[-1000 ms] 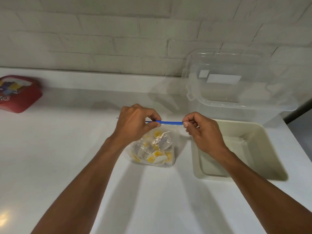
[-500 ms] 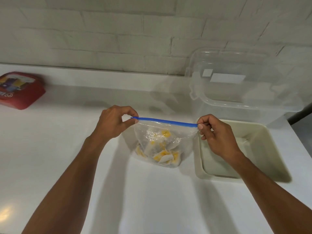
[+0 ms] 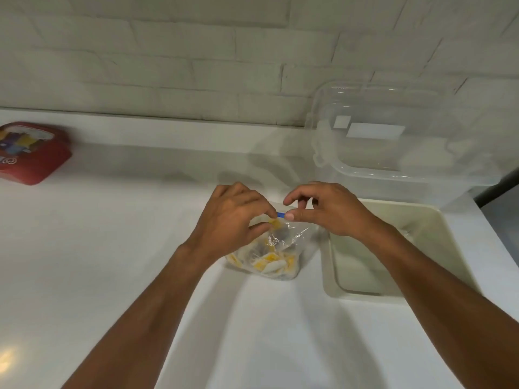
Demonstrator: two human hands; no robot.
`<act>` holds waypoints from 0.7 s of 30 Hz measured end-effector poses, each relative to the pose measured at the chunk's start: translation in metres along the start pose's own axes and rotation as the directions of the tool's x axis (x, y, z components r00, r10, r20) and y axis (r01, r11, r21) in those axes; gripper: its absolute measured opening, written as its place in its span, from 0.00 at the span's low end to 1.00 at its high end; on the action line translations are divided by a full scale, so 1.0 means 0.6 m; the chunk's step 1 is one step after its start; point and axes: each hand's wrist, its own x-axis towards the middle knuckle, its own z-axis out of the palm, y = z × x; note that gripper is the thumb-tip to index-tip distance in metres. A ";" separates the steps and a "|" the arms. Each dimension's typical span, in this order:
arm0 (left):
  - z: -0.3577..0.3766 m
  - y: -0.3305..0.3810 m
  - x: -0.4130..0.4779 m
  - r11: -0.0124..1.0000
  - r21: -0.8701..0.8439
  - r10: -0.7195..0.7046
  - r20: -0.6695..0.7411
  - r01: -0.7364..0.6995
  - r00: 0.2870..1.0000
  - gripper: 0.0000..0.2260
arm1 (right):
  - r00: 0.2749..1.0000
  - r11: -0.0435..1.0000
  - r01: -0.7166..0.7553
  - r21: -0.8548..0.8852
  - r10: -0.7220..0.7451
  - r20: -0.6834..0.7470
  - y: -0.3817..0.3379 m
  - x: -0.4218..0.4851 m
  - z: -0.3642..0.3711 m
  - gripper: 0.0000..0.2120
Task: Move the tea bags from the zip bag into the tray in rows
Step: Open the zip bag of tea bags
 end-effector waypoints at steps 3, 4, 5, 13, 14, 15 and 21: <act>0.008 0.001 -0.004 0.997 0.073 -0.004 -0.045 0.007 0.999 0.08 | 0.995 0.993 0.015 -0.117 -0.004 0.095 -0.008 0.020 0.006 0.06; 0.010 -0.001 -0.004 0.995 0.096 -0.009 -0.057 0.014 0.998 0.07 | 0.993 0.992 0.005 -0.124 0.010 0.119 -0.012 0.023 0.007 0.03; 0.012 -0.004 -0.003 0.993 0.115 -0.022 -0.067 0.030 0.998 0.06 | 0.990 0.992 -0.009 -0.123 0.027 0.139 -0.015 0.026 0.007 0.01; 0.002 -0.013 0.010 0.965 0.195 -0.132 -0.215 0.175 0.968 0.04 | 0.969 0.900 -0.247 0.360 0.222 0.109 -0.046 0.023 0.015 0.03; -0.009 -0.015 0.017 0.962 0.163 -0.177 -0.236 0.219 0.955 0.04 | 0.968 0.838 -0.248 0.487 0.240 0.079 -0.054 0.022 0.013 0.03; -0.021 -0.018 0.022 0.960 0.109 -0.227 -0.241 0.259 0.943 0.04 | 0.965 0.763 -0.238 0.600 0.255 0.058 -0.062 0.020 0.010 0.03; -0.065 -0.032 0.028 0.902 -0.144 -0.423 -0.093 0.408 0.901 0.09 | 0.904 0.562 -0.426 0.709 0.298 0.307 -0.076 -0.020 0.035 0.05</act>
